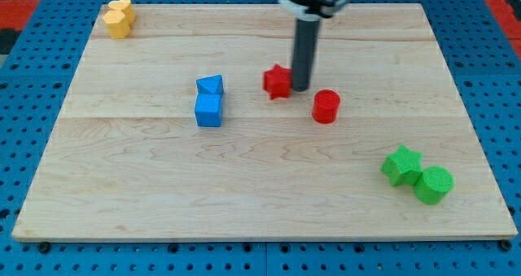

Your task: Place the red circle to the bottom of the blue cube

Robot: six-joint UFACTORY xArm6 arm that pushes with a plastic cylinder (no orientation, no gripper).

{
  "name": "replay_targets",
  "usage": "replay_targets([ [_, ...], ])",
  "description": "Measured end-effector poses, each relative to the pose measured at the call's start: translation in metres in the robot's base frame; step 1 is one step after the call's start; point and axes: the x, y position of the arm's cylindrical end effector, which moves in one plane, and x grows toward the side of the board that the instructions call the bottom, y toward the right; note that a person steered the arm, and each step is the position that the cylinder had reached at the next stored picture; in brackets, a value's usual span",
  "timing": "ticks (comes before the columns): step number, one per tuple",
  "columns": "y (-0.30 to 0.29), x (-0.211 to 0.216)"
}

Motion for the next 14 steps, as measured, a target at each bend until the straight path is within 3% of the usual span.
replay_targets([
  [2,-0.105,-0.021],
  [3,-0.106,-0.026],
  [4,-0.078,-0.026],
  [6,0.050,-0.019],
  [7,0.063,0.004],
  [9,0.007,0.052],
  [11,-0.027,0.067],
  [12,-0.049,0.062],
  [14,0.008,0.020],
])
